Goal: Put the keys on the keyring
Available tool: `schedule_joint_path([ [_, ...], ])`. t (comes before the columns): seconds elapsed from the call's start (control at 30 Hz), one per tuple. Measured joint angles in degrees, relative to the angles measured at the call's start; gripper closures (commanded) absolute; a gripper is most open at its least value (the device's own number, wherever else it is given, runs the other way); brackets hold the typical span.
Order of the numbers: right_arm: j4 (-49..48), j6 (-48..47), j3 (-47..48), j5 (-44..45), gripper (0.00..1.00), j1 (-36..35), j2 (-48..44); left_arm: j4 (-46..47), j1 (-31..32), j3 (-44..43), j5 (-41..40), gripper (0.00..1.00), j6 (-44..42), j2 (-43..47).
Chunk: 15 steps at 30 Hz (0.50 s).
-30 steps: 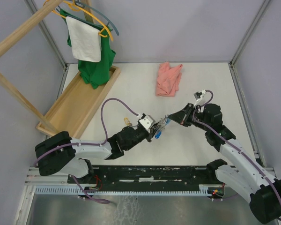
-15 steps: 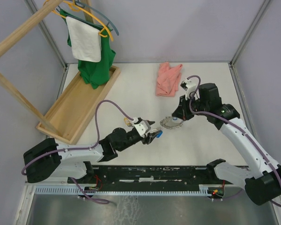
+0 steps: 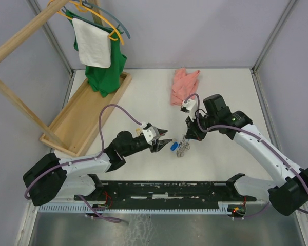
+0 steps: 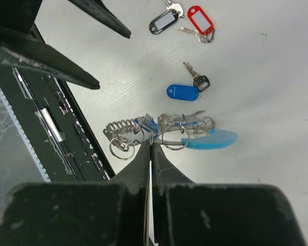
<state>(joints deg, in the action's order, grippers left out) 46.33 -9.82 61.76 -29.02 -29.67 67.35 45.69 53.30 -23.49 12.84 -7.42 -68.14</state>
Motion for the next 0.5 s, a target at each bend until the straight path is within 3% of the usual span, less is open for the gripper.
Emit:
schedule_joint_path([
  [0.2, -4.61, -4.26, -3.67, -2.43, 0.99, -0.61, -2.93, 0.28, -2.58, -0.31, 5.25, 0.53, 0.0, -0.9],
  [0.5, -19.91, -3.78, -15.63, -6.91, 0.99, -0.61, -10.58, 3.26, -2.75, -2.84, 11.02, 0.58, 0.07, -6.93],
])
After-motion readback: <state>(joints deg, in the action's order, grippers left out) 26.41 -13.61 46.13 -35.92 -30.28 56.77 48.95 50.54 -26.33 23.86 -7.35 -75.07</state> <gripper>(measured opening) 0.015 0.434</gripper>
